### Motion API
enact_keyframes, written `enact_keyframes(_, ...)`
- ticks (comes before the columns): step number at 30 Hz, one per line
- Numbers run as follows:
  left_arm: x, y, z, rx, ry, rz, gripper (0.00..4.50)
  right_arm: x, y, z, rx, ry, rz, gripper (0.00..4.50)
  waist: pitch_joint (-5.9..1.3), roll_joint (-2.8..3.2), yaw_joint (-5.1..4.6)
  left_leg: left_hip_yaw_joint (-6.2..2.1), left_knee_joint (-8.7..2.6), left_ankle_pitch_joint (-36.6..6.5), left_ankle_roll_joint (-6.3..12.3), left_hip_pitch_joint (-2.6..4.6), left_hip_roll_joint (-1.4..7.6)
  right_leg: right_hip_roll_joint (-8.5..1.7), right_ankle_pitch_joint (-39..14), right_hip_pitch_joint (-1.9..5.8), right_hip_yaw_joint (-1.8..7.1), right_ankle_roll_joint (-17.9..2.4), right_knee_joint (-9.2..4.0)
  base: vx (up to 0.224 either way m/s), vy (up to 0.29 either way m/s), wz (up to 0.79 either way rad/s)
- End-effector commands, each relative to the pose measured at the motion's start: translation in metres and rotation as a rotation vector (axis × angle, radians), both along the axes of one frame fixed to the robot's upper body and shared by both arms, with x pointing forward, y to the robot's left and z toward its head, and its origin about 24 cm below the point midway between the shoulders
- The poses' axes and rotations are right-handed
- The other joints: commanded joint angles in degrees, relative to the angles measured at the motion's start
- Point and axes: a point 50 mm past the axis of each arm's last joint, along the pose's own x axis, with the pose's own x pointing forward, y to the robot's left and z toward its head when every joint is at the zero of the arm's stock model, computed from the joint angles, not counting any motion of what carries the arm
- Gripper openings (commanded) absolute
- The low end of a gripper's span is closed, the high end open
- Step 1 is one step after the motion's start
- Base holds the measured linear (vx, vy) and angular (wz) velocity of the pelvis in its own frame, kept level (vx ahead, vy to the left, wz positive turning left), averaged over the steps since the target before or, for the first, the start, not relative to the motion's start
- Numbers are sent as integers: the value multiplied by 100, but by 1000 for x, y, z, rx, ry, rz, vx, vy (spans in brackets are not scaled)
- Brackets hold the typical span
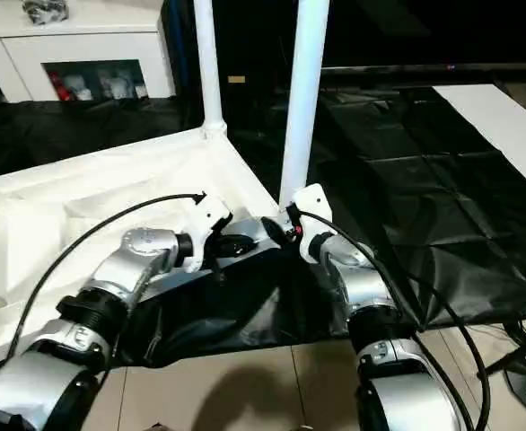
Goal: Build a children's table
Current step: Rotate leg to tighten
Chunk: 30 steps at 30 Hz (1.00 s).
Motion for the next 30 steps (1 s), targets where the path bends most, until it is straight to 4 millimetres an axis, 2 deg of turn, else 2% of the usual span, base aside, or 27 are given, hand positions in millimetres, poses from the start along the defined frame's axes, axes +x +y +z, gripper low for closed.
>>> enact_keyframes(1,-3,-19,19,-67,-74,-143,0,-20,35,-8,0,33,323,383,-368,-60,38,-22,-327,-1107,488,-30,102,-315,-1095,355,282,-1200,-469,0,0,0)
enact_keyframes(4,-6,-11,19,-65,-66,-187,0,-24,27,-5,1,24,388,383,-383,-49,47,-12,-304,-875,643,-46,117,-298,-570,363,271,-1390,-404,0,0,0)
enact_keyframes(6,-8,-4,20,-66,-62,-243,0,-30,19,-2,15,31,482,383,-391,-42,82,-8,-292,-861,701,-46,131,-305,-528,369,264,-1442,-396,0,0,0)
enact_keyframes(7,-8,-4,20,-66,-62,-243,0,-30,19,-2,15,31,482,383,-376,-40,81,2,-293,-896,725,-48,138,-293,-538,346,265,-1456,-399,0,0,0)
enact_keyframes(9,-11,3,21,-69,-51,-284,0,-37,12,-1,10,48,569,383,-366,-39,89,0,-305,-1034,669,-36,143,-301,-782,339,262,-1427,-424,0,0,0)
enact_keyframes(10,-12,5,21,-68,-47,-297,0,-40,10,0,7,58,599,383,-366,-34,123,0,-302,-1106,650,-15,152,-304,-864,335,271,-1413,-428,0,0,0)
enact_keyframes(12,-13,10,21,-62,-39,-326,0,-44,5,0,-7,75,655,383,-353,-26,137,-2,-317,-1182,605,-18,161,-305,-947,319,275,-1414,-438,0,0,0)
enact_keyframes(14,-15,15,20,-54,-25,-349,0,-50,0,0,-22,99,721,383,-357,-28,197,-4,-317,-1215,562,6,172,-313,-1001,305,287,-1382,-432,0,0,0)
enact_keyframes(23,-20,27,20,-45,23,-405,0,-63,-6,-1,-36,193,845,383,-363,-35,213,-19,-319,-1123,535,-22,168,-320,-980,325,281,-1366,-416,0,0,0)
enact_keyframes(24,-21,27,20,-45,25,-409,0,-64,-6,-1,-34,196,848,360,-363,-38,214,-18,-317,-1111,517,-24,162,-321,-990,325,281,-1353,-419,0,0,0)
enact_keyframes(27,-21,27,20,-46,26,-409,0,-63,-5,-1,-31,195,847,360,-362,-37,212,-24,-322,-1126,479,-23,162,-323,-1065,323,277,-1327,-426,0,0,0)
enact_keyframes(29,-21,25,20,-49,25,-409,0,-64,-3,-1,-19,197,843,327,-363,-39,214,-20,-316,-1112,475,-24,158,-319,-1034,323,279,-1333,-425,0,0,0)
enact_keyframes(30,-21,25,19,-49,24,-408,0,-64,-2,-1,-15,197,842,327,-366,-38,216,-23,-318,-1107,475,-23,160,-319,-1023,326,278,-1331,-422,0,0,0)
